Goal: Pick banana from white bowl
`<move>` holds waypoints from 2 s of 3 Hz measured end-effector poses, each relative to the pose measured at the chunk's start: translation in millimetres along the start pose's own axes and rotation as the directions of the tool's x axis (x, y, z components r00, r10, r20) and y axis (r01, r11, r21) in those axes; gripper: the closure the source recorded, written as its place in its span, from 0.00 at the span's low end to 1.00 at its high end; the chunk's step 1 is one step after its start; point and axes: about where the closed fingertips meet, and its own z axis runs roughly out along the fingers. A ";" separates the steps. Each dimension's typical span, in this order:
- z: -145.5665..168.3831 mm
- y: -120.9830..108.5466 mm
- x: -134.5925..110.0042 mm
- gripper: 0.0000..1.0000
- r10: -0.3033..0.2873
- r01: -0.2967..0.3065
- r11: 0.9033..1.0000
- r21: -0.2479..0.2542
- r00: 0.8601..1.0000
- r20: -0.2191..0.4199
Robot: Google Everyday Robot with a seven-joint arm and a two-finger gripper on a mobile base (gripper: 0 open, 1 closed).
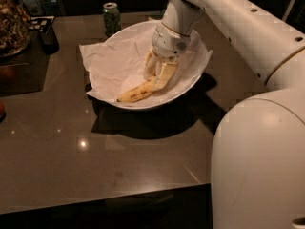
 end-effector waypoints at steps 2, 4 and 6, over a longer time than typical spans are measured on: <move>-30.8 6.1 -13.0 1.00 -0.031 0.031 0.994 0.103 1.000 -0.001; -110.0 21.6 -69.8 1.00 -0.205 0.193 0.936 0.295 0.979 0.010; -135.8 45.8 -95.0 1.00 -0.261 0.212 0.906 0.367 0.961 0.090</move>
Offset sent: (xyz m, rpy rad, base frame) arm -0.0272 -0.0155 0.0858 0.1155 -0.1931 -0.0076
